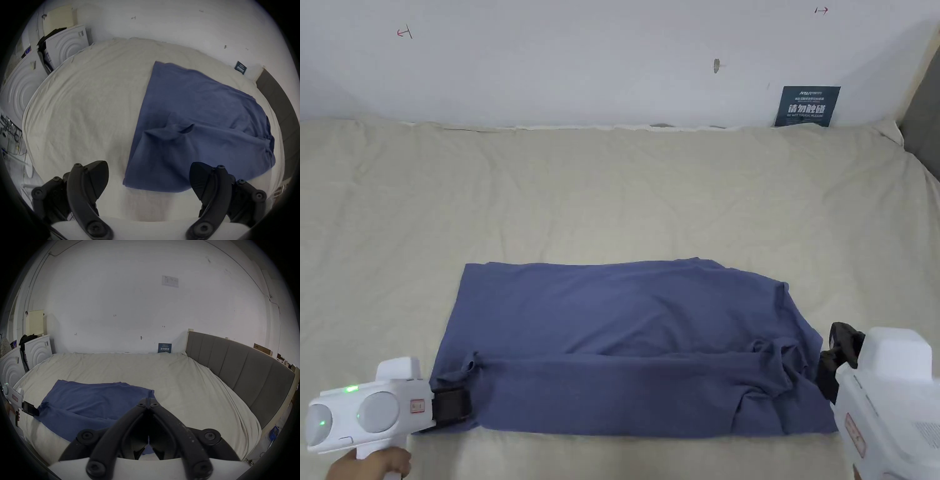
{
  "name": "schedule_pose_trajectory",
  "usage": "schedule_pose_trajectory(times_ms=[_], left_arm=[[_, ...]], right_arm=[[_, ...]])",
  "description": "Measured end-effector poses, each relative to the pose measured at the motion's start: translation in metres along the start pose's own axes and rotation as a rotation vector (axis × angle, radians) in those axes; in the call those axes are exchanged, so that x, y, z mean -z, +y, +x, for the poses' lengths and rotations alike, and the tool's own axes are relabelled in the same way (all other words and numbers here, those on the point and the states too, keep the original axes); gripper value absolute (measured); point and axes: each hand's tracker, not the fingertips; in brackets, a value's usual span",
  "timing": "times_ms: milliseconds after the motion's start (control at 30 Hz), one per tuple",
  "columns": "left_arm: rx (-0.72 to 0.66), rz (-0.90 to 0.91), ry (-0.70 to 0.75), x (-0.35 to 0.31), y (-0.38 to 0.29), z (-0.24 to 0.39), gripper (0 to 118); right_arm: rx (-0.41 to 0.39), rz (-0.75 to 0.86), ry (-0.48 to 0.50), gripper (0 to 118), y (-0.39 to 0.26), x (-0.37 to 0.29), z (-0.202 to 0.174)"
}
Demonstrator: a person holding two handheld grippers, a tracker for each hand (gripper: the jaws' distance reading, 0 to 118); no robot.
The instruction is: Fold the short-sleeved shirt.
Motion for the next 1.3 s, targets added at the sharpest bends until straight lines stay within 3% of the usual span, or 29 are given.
schedule_pose_trajectory(times_ms=[67,100,200,267,300,333,367,500,533,700,767,833,867,900,933,1000,1300], left_arm=[[-0.012,-0.007,0.012,0.007,-0.003,-0.002,87],[-0.018,-0.023,0.018,0.012,-0.005,-0.003,73],[0.008,0.003,0.034,0.009,-0.011,0.001,64],[0.049,0.014,0.037,0.005,-0.012,0.005,35],[0.058,0.025,0.025,0.002,-0.013,0.007,12],[0.051,0.020,-0.039,0.001,-0.012,0.008,9],[0.035,0.005,-0.045,0.000,-0.011,0.009,9],[0.039,0.072,-0.043,-0.018,-0.004,0.010,8],[0.034,0.085,-0.059,-0.023,-0.002,0.009,8],[0.050,0.109,-0.073,-0.038,0.003,0.009,8],[0.052,0.108,-0.070,-0.039,0.002,0.010,8],[0.047,0.103,-0.065,-0.038,0.000,0.009,8],[0.045,0.099,-0.063,-0.037,-0.001,0.009,8],[0.044,0.097,-0.061,-0.038,-0.003,0.007,8],[0.043,0.098,-0.059,-0.038,-0.005,0.006,8],[0.037,0.102,-0.055,-0.036,-0.008,0.001,8],[-0.002,0.079,-0.064,-0.058,-0.041,-0.032,8]], right_arm=[[-0.003,-0.012,-0.003,2,-0.003,0.004,0.001],[-0.003,-0.019,-0.003,1,-0.005,0.006,0.001],[0.003,-0.056,0.003,2,-0.011,0.014,0.004],[0.030,-0.102,0.007,3,-0.016,0.022,0.008],[0.049,-0.138,0.006,6,-0.021,0.029,0.012],[0.066,-0.178,0.000,10,-0.026,0.038,0.016],[0.079,-0.213,0.006,18,-0.029,0.045,0.019],[0.105,-0.406,-0.013,101,-0.054,0.087,0.030],[0.101,-0.462,-0.018,107,-0.062,0.099,0.031],[0.083,-0.611,-0.034,100,-0.092,0.134,0.022],[0.082,-0.644,-0.024,86,-0.103,0.142,0.021],[0.078,-0.567,-0.024,73,-0.098,0.128,0.018],[0.058,-0.580,0.011,60,-0.094,0.124,0.016],[0.038,-0.591,0.054,25,-0.091,0.117,0.014],[0.017,-0.589,0.076,12,-0.088,0.112,0.011],[-0.047,-0.555,0.030,12,-0.081,0.098,0.009],[-0.082,-0.456,0.034,12,-0.088,0.032,0.034]])
